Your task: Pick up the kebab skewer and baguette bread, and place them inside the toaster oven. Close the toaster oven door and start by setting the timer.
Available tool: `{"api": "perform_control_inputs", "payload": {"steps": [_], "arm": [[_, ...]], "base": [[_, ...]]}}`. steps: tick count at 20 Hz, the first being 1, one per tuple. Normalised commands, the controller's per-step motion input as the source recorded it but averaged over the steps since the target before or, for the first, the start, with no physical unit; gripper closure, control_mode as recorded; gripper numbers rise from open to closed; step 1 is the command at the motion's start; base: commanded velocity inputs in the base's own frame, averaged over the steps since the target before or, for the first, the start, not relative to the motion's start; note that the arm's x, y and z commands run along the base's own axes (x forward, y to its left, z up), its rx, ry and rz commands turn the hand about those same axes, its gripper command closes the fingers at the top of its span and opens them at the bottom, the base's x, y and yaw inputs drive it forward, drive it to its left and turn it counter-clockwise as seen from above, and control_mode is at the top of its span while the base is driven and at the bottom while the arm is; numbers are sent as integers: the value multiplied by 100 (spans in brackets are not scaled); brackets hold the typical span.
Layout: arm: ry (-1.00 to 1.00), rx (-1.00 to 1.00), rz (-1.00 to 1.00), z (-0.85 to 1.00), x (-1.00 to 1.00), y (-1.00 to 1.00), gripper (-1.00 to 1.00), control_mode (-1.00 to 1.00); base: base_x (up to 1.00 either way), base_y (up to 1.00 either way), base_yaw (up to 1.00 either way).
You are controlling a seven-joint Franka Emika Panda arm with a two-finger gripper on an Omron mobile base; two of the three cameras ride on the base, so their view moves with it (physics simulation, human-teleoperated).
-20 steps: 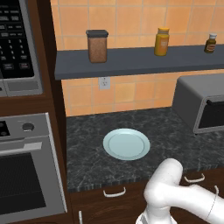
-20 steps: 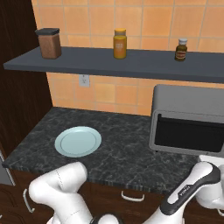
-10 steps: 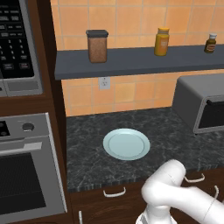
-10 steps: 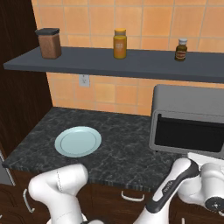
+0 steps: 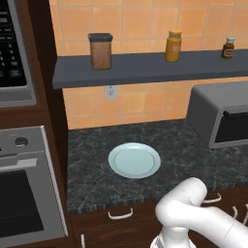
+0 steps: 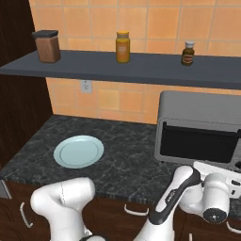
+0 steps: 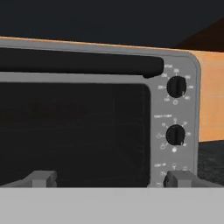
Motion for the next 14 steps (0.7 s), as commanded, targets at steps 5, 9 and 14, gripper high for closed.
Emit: {"api": "perform_control_inputs", "payload": {"steps": [5, 9, 14], "arm": [[0, 0, 0, 0, 0, 0, -100, 100], [0, 0, 0, 0, 0, 0, -100, 100], [0, 0, 0, 0, 0, 0, -100, 100]], "base": [[0, -62, 1], [0, -45, 0], [0, -43, 0]]}}
